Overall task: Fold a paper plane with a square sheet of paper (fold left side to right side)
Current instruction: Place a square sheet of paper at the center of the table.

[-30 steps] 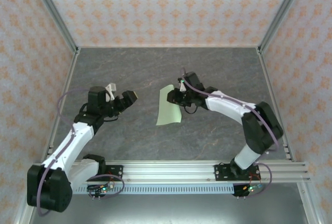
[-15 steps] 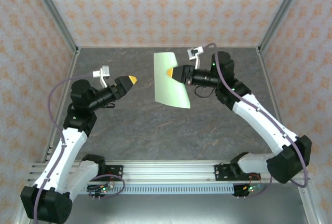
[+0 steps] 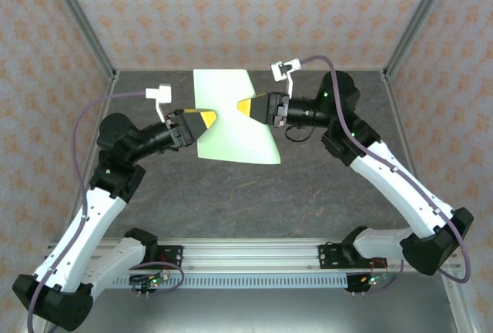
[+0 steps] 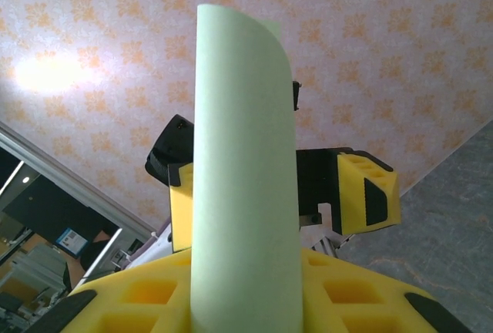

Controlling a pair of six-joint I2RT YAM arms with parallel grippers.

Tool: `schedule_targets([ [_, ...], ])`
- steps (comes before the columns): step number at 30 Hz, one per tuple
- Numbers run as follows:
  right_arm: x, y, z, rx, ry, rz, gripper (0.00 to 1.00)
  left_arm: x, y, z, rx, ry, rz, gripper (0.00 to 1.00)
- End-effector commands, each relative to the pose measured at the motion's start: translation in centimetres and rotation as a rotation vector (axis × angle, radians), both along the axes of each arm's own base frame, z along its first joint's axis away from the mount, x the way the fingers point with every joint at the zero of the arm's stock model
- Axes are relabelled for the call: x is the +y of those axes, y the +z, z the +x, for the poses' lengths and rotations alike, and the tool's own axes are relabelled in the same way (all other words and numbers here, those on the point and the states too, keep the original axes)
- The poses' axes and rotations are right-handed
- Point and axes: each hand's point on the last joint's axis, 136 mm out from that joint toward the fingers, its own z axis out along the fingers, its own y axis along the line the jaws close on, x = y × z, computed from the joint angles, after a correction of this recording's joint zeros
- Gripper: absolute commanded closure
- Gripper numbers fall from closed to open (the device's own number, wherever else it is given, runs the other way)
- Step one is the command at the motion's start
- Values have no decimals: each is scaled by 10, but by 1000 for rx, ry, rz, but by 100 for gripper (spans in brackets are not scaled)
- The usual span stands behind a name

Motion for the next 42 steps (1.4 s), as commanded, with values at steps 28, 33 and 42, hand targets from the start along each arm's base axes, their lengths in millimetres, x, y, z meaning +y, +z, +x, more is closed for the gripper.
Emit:
schedule_targets([
  [28, -182, -244, 88, 121, -986, -1068, 2, 19, -283, 87, 578, 290, 446, 100],
  [33, -124, -308, 100, 336, -814, -810, 19, 22, -337, 104, 654, 296, 592, 100],
  [42, -49, -383, 140, 572, -601, -616, 64, 20, -355, 119, 691, 284, 660, 100],
])
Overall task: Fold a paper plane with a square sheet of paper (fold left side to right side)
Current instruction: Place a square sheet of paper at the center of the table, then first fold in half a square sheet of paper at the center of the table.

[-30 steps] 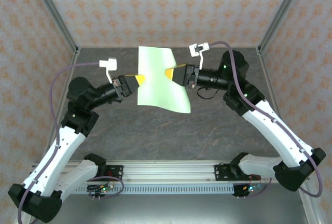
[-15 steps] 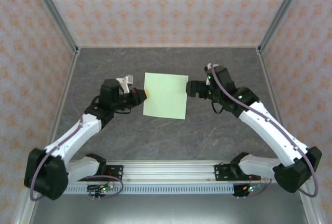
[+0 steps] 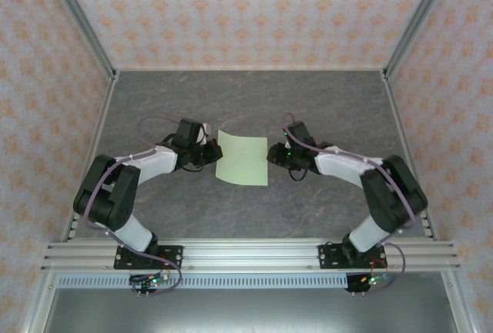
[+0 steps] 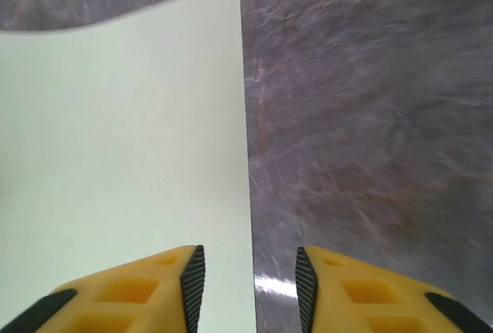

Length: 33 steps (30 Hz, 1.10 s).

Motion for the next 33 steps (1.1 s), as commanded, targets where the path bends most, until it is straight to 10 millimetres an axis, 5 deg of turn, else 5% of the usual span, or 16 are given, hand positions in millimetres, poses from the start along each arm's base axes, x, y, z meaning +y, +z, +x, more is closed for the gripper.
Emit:
schedule_targets([
  [1, 41, 28, 33, -71, 31, 185, 66, 0, 10, 9, -41, -15, 36, 100],
  [11, 32, -36, 35, 74, 10, 28, 73, -6, 14, 7, -38, -25, -2, 100],
  [16, 18, -53, 21, 117, -8, -36, 73, -30, 40, 4, -73, -84, -87, 83],
  [23, 16, -58, 15, 126, -4, -45, 73, -69, 65, 6, -110, -135, -192, 57],
  [33, 25, -24, 30, 54, -12, 46, 66, -98, 52, 12, -83, -165, -216, 45],
])
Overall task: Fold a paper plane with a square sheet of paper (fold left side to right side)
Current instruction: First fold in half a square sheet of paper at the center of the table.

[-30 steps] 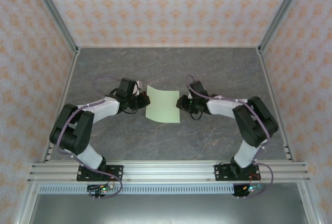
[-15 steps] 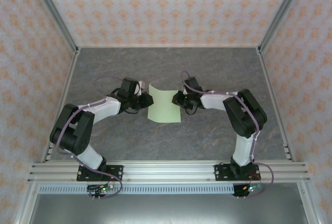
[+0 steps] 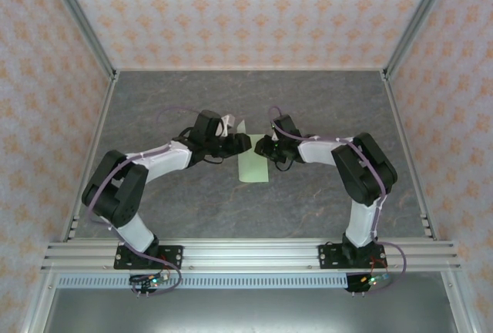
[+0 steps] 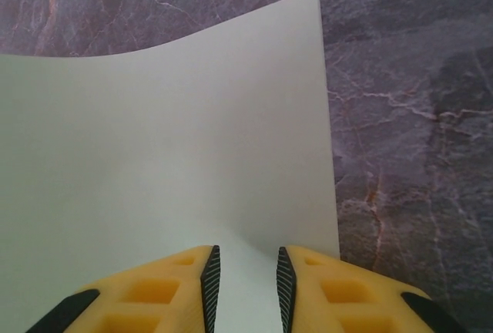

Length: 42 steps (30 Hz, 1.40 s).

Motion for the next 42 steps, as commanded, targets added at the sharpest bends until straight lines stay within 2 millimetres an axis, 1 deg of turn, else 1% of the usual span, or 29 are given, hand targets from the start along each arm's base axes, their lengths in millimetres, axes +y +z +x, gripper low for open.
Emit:
schedule_targets([
  [1, -15, 4, -6, 18, -26, -36, 65, -11, 7, 8, -20, -7, -29, 44],
  [3, -17, 25, -1, -28, -24, -36, 58, -12, 3, 10, -11, -7, -28, 42],
  [6, -23, 51, 4, -80, -30, -43, 49, -16, 2, 11, -8, -11, -33, 42],
  [9, -26, 68, 2, -102, -37, -33, 41, -17, 0, 11, -6, -9, -30, 42],
  [11, -22, 74, 0, -103, -31, 1, 40, -17, -2, 12, -3, -6, -30, 43],
  [13, -14, 77, 0, -103, -24, 60, 41, -19, -3, 12, 1, -6, -32, 46],
  [17, 4, 81, 4, -90, -11, 168, 52, -19, -5, 14, 3, -4, -30, 62],
  [21, 12, 79, 11, -83, -19, 211, 57, -19, -6, 14, 4, -6, -24, 75],
  [23, 15, 76, 14, -74, -17, 219, 59, -18, -6, 14, 2, -5, -20, 80],
  [25, 16, 71, 15, -62, -19, 217, 60, -17, -6, 14, 2, -3, -14, 82],
  [27, 16, 65, 14, -48, -21, 211, 63, -17, -6, 14, 0, -3, -13, 82],
  [30, 16, 59, 13, -37, -19, 208, 72, -17, -5, 14, -3, -3, -13, 83],
  [35, 7, 54, 10, -41, -24, 150, 95, -13, -1, 12, -12, 6, 5, 80],
  [37, 2, 50, 9, -39, -26, 117, 98, -8, 4, 10, -24, 15, 24, 75],
  [39, -2, 46, 9, -33, -29, 88, 98, 2, 5, 8, -31, 38, 71, 67],
  [41, -5, 43, 9, -31, -31, 60, 98, 18, -1, 5, -13, 79, 160, 57],
  [42, -7, 40, 9, -28, -31, 43, 98, 23, -3, 5, -11, 89, 192, 55],
])
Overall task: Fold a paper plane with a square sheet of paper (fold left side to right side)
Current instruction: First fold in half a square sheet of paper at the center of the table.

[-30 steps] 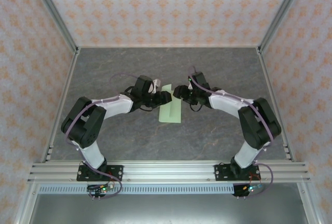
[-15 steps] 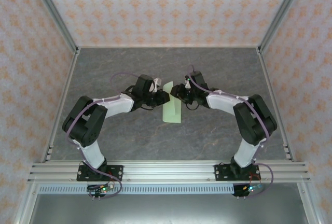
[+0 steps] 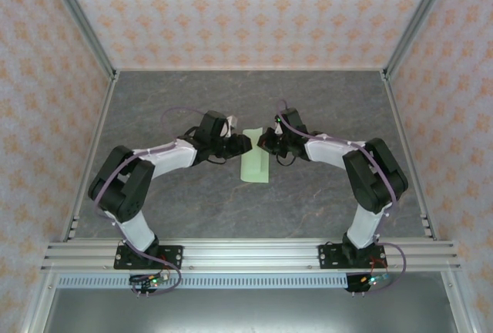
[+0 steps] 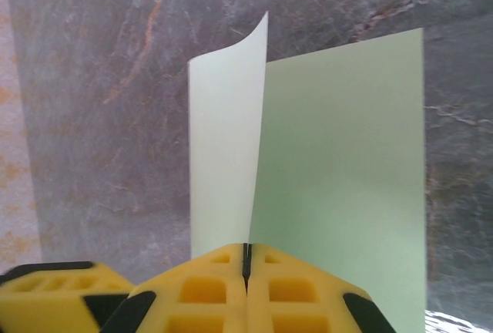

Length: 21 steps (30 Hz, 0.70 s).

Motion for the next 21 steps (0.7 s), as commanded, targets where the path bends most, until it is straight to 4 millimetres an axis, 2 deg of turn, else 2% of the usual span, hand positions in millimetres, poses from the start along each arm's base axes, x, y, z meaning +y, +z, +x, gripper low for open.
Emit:
schedule_targets([
  [1, -10, -3, 6, -17, -8, -84, 98, 23, 2, -1, -13, 52, 142, 53],
  [6, -17, -12, 7, -6, -7, -146, 97, 21, -12, 0, 26, 60, 146, 43],
  [21, -18, -28, 6, 22, -1, -172, 94, -5, -40, 13, 95, 27, 126, 40],
])
